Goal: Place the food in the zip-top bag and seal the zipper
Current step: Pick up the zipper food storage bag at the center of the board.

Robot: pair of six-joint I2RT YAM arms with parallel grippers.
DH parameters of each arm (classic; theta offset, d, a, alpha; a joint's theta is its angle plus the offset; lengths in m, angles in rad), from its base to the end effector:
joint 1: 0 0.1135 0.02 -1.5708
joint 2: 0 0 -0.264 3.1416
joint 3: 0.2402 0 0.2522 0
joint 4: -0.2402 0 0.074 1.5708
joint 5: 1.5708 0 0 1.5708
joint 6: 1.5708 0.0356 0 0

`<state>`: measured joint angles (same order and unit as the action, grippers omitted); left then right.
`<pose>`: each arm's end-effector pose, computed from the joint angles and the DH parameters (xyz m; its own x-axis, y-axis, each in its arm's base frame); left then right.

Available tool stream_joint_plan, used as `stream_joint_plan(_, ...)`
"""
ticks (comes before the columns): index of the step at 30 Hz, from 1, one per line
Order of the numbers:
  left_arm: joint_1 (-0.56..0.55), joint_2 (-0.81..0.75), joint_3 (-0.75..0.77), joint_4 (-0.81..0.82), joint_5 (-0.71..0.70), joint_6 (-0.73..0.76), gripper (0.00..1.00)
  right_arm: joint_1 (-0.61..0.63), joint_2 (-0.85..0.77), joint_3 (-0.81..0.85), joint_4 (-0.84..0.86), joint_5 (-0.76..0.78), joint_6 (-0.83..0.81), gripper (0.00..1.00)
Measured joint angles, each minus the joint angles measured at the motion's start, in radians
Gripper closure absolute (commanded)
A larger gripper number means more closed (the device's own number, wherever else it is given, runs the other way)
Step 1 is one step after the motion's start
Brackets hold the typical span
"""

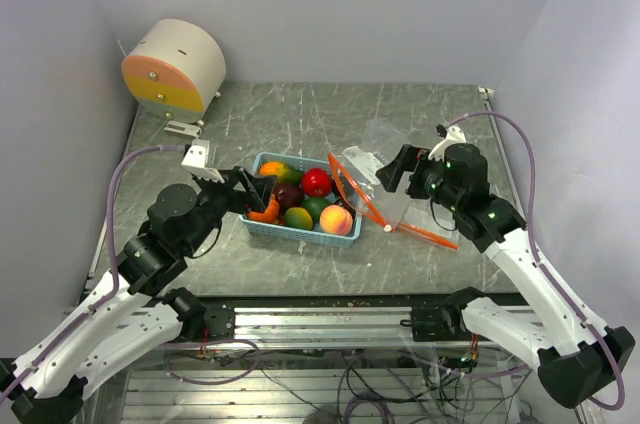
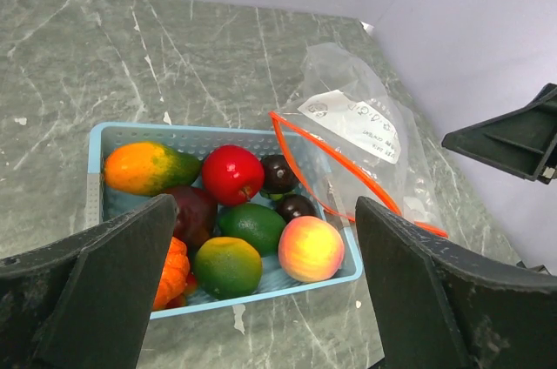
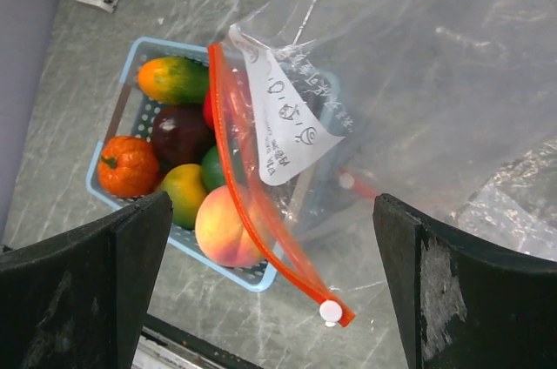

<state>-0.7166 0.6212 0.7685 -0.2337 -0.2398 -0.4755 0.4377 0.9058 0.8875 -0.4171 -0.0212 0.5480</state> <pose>0.1164 -0.0902 0.3531 -0.2682 -0.3561 -0.8951 0.3788 0.8153 -0.4378 0.1831 0.0865 0.3305 -0.5559 0.3149 -0.7693 -0.1775 0.8591 0.4800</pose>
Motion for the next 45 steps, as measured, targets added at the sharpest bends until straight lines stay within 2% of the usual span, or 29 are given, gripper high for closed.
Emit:
stream_joint_plan(10, 0.0, 0.028, -0.019, 0.001, 0.0, -0.003, 0.05, 0.0, -0.056, -0.053, 0.038, 0.029, -0.076, 0.0)
stream_joint_plan(15, 0.0, 0.031, -0.058, 0.013, 0.0, -0.005, 0.05, 0.0, -0.021, -0.06, 0.046, 0.044, -0.123, 0.09)
stream_joint_plan(20, 0.0, 0.029, -0.11, 0.04, 0.0, -0.015, 0.05, 0.024, 0.026, -0.06, 0.046, 0.066, -0.146, 0.11)
stream_joint_plan(23, 0.0, 0.037, -0.125, 0.056, 0.0, -0.023, 0.05, 0.083, 0.038, -0.057, 0.046, 0.109, -0.156, 0.12)
stream_joint_plan(30, 0.0, 0.066, -0.153, 0.092, 0.0, -0.038, 0.05, 0.419, 0.178, 0.006, 0.003, 0.38, -0.17, 0.11)
stream_joint_plan(33, 0.0, 0.067, -0.161, 0.097, 0.0, -0.041, 0.05, 0.516, 0.238, 0.037, -0.039, 0.515, -0.161, 0.11)
stream_joint_plan(40, 0.0, 0.05, -0.182, 0.109, 0.0, -0.048, 0.05, 0.561, 0.343, 0.056, -0.106, 0.776, -0.1, 0.14)
stream_joint_plan(45, 0.0, 0.03, -0.195, 0.11, -0.001, -0.051, 0.05, 0.564, 0.363, 0.055, -0.088, 0.873, -0.092, 0.18)
